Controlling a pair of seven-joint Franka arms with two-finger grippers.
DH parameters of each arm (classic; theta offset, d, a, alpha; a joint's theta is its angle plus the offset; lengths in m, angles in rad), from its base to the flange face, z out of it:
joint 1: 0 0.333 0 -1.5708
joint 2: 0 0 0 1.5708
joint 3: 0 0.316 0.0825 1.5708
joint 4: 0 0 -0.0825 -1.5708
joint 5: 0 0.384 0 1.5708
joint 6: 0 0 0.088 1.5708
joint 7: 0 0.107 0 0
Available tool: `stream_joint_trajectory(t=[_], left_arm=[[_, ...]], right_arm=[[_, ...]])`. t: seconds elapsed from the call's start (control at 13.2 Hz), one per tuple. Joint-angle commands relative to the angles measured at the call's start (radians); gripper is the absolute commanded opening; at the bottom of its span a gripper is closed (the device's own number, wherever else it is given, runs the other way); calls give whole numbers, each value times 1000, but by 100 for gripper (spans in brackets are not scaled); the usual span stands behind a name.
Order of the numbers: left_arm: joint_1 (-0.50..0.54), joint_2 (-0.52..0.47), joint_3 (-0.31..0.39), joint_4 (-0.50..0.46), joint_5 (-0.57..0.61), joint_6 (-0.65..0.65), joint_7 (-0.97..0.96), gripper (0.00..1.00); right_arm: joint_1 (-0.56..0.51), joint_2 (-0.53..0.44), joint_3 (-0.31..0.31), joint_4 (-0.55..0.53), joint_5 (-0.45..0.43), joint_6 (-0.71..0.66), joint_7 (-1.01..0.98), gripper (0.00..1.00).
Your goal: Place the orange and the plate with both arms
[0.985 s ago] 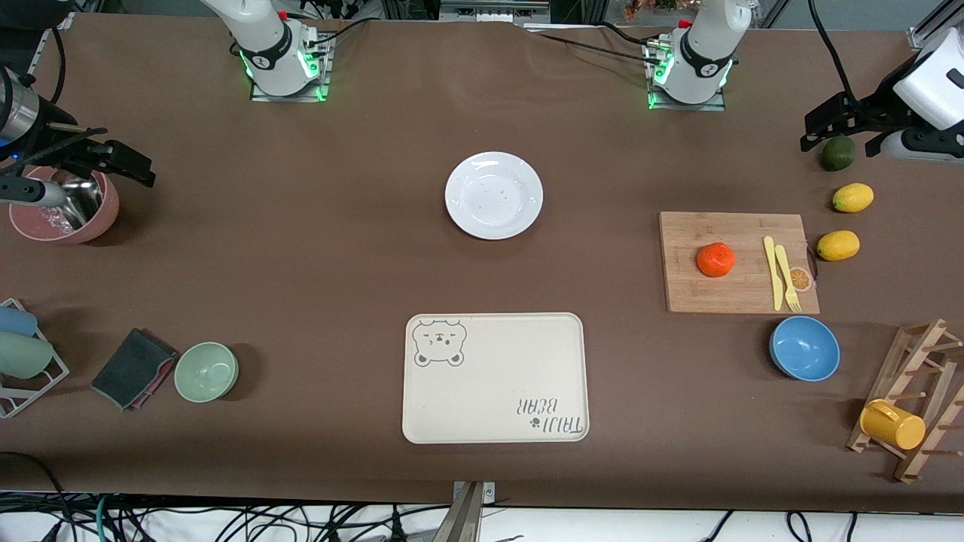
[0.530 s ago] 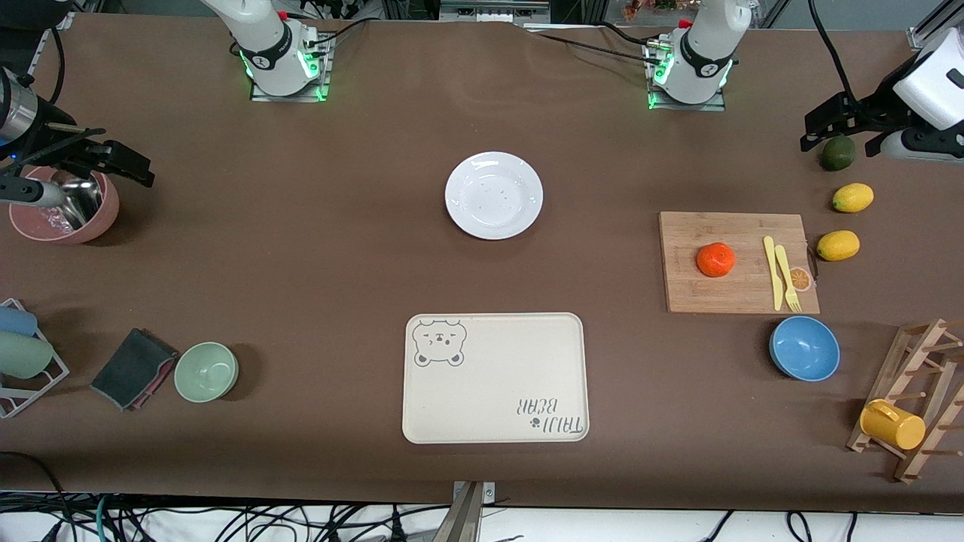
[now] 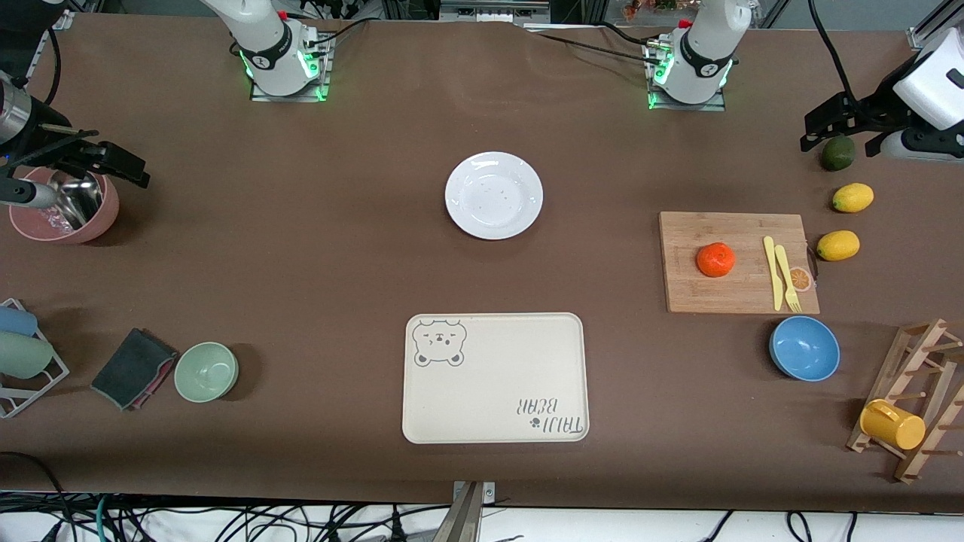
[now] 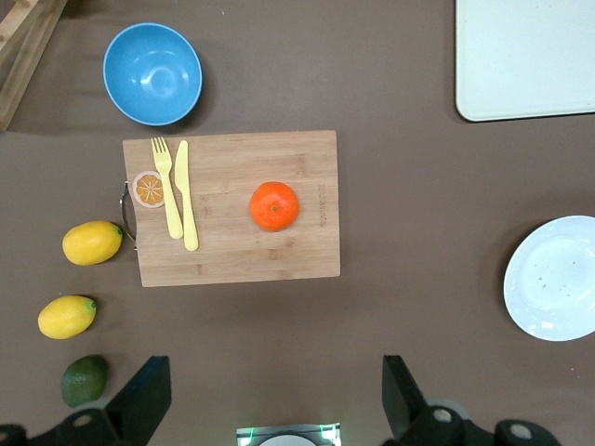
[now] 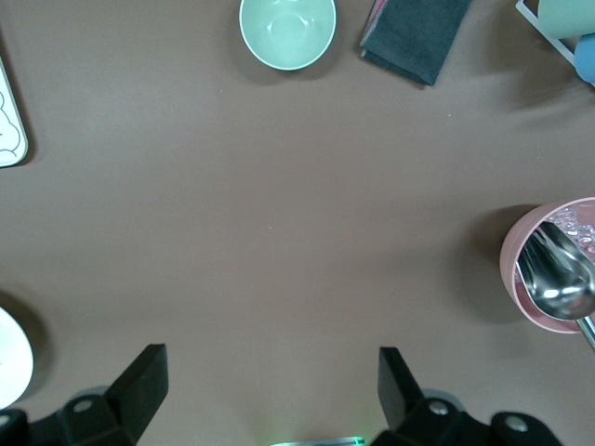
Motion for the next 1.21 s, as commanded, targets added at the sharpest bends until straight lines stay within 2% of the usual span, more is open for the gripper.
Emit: stream_joint_trajectory(t=[0.0,0.83,1.14], left_arm=[[2,13,0,28,-28,-13,-2,100],[3,13,1,28,-26,-11,-2,100],[2,87,1,30,1,36,-1,100]], right_arm=[[-5,15,6,-3,-3,34,10,100],[-5,14,6,-4,-3,22,10,100],[-3,14,6,-4,-3,20,10,100]])
